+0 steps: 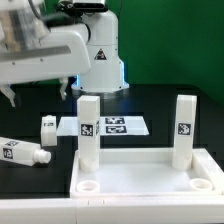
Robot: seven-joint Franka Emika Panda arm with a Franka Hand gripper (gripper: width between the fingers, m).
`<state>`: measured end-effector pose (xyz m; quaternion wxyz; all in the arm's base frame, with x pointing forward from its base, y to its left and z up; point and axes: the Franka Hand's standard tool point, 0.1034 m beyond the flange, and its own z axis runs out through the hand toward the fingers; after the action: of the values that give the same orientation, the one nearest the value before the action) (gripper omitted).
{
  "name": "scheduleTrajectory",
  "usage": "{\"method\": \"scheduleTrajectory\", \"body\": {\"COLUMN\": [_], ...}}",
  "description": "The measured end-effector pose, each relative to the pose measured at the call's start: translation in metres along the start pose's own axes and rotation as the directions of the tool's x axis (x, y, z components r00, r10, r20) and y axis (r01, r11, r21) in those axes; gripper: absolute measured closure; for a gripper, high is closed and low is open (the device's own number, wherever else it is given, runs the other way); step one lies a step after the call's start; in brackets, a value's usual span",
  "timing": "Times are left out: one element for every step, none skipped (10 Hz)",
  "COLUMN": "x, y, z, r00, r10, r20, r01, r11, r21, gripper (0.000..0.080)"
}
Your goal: Assemble desk
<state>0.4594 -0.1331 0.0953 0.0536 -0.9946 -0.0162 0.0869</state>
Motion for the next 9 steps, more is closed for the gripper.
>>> {"method": "scheduleTrajectory", "body": {"x": [0.002,0.002,0.001,-0.003,-0.011,-0.022,-0.030,-0.036,-0.037], "y": [0.001,0.001,0.002,0.006,0.010,0.014,0.012,0.005,0.000], "z": [-0.003,-0.003,0.002,0.015,0.032,0.052,0.070,0.081,0.089], "r00": [1.000,1.000,1.000,1.000,1.000,0.999,1.000,0.999,0.999], "r10": [-0.002,-0.001,0.003,0.010,0.025,0.032,0.025,0.033,0.034], "r20": [-0.007,-0.006,-0.006,0.004,0.013,0.023,0.012,0.024,0.028], "r01": [0.002,0.001,-0.003,-0.010,-0.025,-0.031,-0.025,-0.031,-0.031], "r11": [1.000,1.000,1.000,1.000,0.999,0.998,0.997,0.997,0.996], "r21": [-0.001,-0.001,-0.006,-0.017,-0.027,-0.046,-0.074,-0.078,-0.082], "gripper": [0.0150,0.0150,0.0150,0.0150,0.0150,0.0150,0.0150,0.0150,0.0150]}}
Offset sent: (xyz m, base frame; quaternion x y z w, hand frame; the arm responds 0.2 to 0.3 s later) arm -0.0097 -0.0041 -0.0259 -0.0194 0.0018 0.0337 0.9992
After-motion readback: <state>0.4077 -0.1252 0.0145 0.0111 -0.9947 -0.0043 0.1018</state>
